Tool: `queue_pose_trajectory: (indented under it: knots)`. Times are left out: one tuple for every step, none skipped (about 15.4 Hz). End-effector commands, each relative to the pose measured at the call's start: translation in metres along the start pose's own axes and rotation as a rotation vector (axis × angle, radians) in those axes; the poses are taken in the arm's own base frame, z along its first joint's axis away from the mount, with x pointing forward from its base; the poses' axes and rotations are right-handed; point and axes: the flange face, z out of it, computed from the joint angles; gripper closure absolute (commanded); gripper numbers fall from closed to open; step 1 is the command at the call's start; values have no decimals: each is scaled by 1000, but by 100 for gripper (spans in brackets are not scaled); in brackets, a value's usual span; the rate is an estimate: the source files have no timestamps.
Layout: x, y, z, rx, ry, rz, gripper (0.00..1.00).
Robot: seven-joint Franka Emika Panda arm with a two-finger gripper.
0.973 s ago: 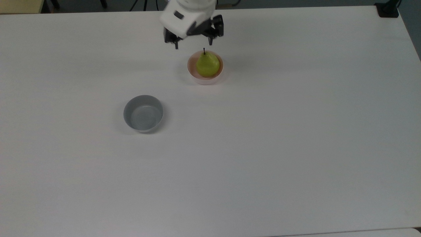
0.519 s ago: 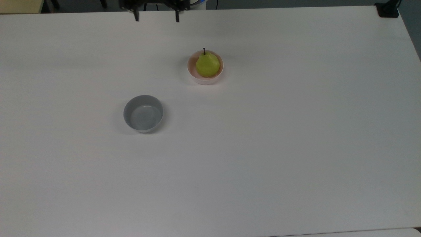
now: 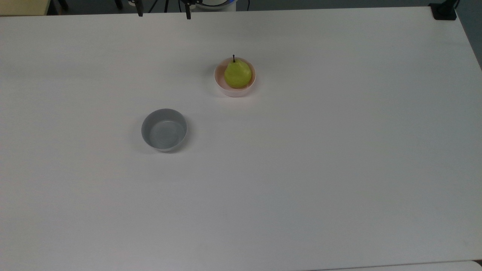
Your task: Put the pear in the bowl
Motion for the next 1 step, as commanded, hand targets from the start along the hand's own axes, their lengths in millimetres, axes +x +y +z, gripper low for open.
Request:
queue_pose_trajectory:
  knots:
    - [0, 8, -5, 26, 22, 35, 0]
